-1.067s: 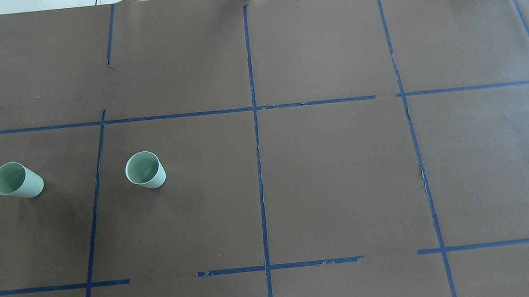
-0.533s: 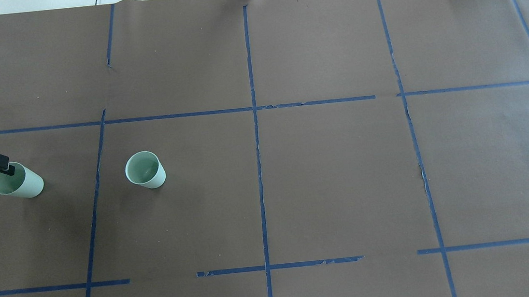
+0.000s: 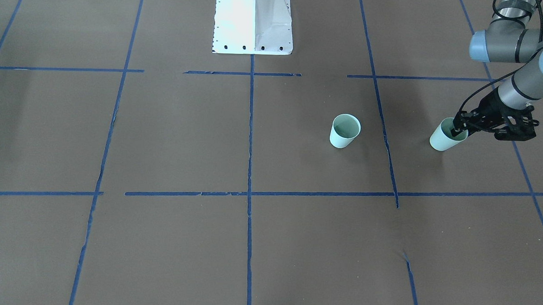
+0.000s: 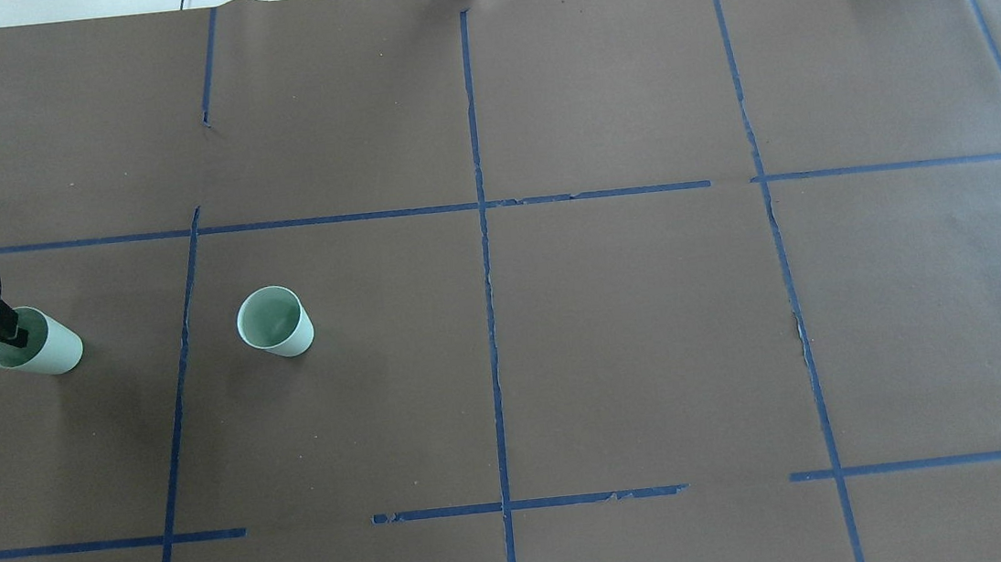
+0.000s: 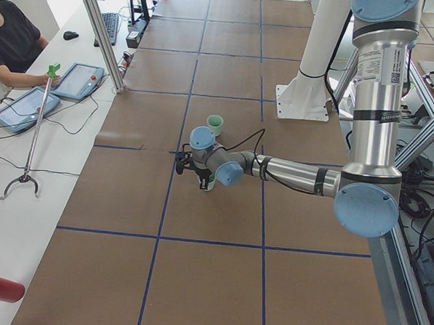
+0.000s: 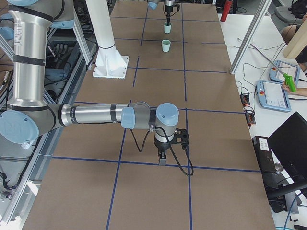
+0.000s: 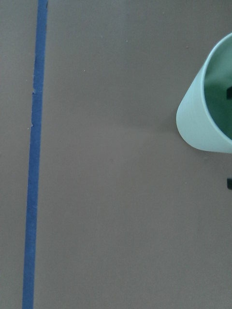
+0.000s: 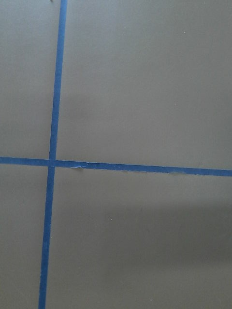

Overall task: Stack cups
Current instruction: 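Lower the left gripper onto the outer green cup's rim, then close the left gripper on the outer green cup and lift it, then carry the held cup with the left gripper over the other green cup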

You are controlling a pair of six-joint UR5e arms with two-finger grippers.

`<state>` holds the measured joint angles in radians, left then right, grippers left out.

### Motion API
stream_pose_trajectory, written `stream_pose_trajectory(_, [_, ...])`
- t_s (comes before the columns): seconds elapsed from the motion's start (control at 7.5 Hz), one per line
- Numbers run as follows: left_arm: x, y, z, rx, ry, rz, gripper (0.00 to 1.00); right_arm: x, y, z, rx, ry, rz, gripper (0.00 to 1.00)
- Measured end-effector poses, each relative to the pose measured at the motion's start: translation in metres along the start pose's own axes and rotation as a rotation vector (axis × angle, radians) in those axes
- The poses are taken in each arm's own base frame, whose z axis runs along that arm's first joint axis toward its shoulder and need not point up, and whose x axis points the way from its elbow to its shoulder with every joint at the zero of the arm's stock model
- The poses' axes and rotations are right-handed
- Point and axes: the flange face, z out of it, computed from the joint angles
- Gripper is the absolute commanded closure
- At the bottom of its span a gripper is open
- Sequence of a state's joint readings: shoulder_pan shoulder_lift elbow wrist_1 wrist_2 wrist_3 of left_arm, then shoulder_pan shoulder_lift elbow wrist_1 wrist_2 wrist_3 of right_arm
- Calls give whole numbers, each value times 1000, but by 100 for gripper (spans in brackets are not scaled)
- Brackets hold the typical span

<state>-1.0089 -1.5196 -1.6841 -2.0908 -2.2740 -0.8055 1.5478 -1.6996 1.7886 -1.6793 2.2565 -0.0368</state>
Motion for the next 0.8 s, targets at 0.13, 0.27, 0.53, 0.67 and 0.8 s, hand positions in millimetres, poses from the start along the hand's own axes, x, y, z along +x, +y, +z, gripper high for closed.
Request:
stream_pose_trajectory(0.13, [1,1,-3,3,3,0,100,0,0,0,0,0,0,0])
stream_pose_trajectory(0.27, [6,3,-12,11,13,5,100,0,0,0,0,0,0,0])
stream_pose_trajectory(0.53, [24,10,-54,24,17,-2,100,0,0,0,0,0,0,0])
stream_pose_trajectory(0.67, [35,9,-89,33,1,-28,100,0,0,0,0,0,0,0])
stream_pose_trajectory(0.8, [49,4,-124,48,-13,-55,100,0,0,0,0,0,0,0])
